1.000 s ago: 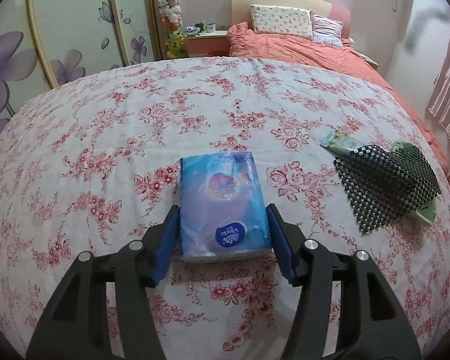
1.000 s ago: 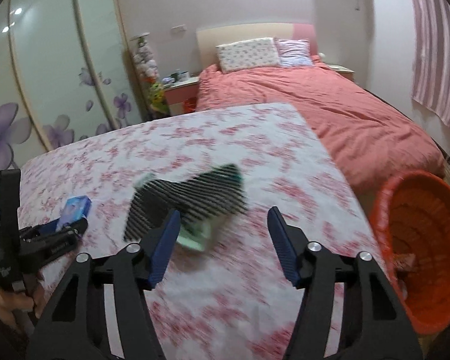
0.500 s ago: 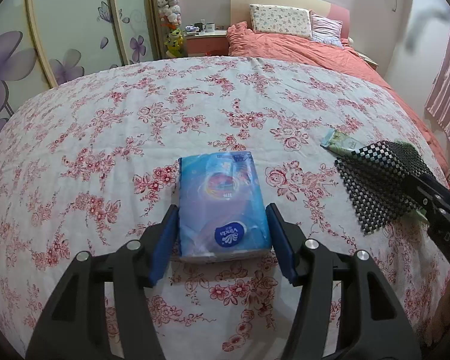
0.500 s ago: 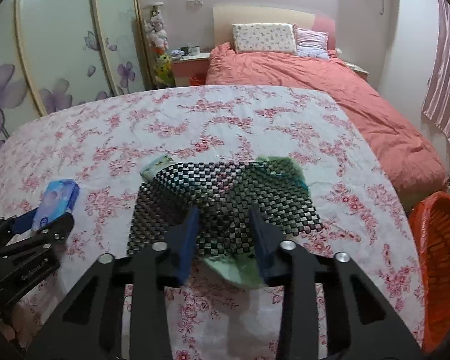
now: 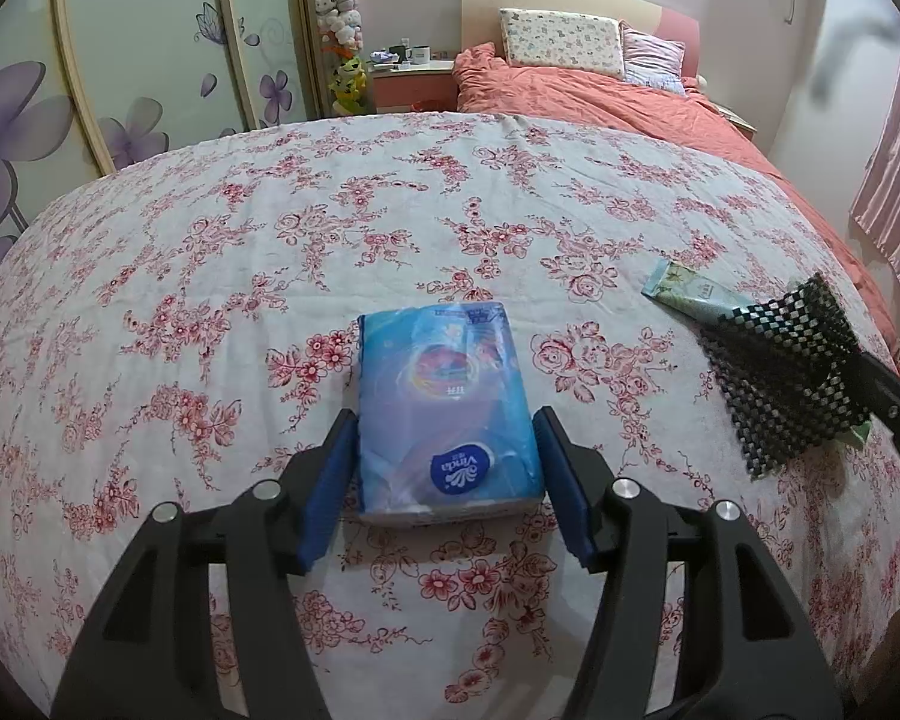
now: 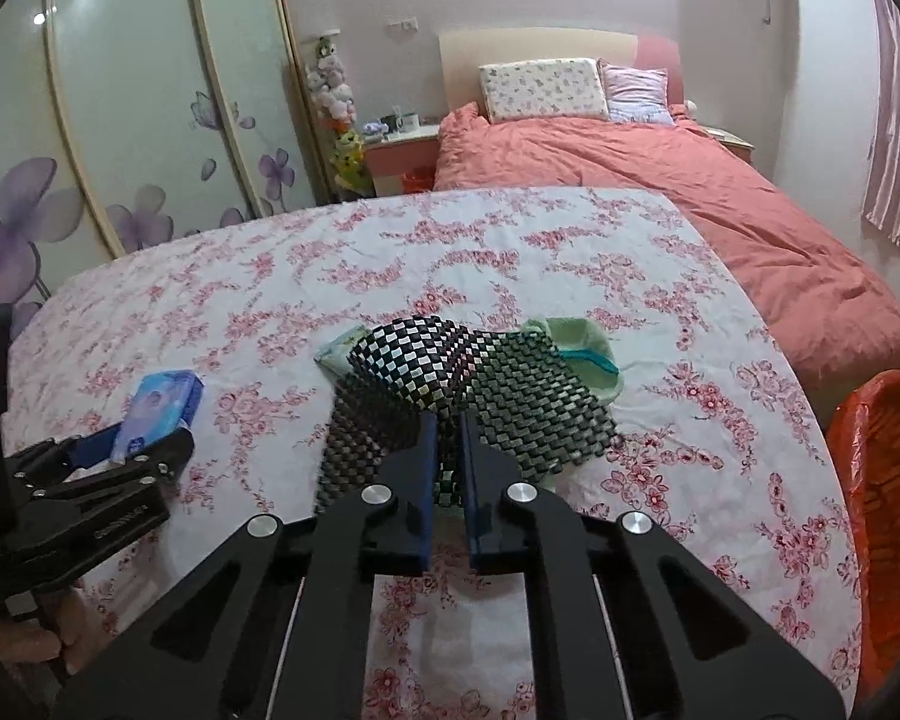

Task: Collect trash
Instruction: 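Grasp the black mesh pad with the right tool and lift it, then carry the mesh pad toward the orange basket while the left tool holds the tissue pack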

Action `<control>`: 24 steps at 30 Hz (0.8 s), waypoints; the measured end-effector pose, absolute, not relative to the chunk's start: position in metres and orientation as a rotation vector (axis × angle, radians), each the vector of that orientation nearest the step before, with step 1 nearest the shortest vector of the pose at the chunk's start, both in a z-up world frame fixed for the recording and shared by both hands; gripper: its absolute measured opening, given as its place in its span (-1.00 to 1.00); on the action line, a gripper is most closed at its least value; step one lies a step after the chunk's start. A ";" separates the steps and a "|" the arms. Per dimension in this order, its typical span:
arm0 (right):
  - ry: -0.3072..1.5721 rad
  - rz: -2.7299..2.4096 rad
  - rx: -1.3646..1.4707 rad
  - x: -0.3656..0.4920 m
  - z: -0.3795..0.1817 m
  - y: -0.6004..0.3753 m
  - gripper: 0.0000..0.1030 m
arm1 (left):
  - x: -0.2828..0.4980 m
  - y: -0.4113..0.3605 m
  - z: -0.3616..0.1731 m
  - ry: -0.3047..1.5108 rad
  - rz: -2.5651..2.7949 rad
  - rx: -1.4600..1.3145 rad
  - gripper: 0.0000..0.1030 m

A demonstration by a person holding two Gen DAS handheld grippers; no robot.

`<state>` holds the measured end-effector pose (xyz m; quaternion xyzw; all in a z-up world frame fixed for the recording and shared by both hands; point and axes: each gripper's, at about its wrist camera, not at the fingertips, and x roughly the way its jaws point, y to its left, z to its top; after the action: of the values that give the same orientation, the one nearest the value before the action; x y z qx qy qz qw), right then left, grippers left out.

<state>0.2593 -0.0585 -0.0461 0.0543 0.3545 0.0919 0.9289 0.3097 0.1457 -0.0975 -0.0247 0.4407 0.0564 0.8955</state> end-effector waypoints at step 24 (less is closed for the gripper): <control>0.738 -0.040 0.241 0.239 -0.058 -0.148 -0.87 | 0.310 0.146 -0.098 0.914 0.117 -0.051 0.16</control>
<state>0.2393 -0.1477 -0.0578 0.1174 0.3599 -0.0195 0.9254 0.3097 0.1457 -0.0976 -0.0246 0.4408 0.0567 0.8955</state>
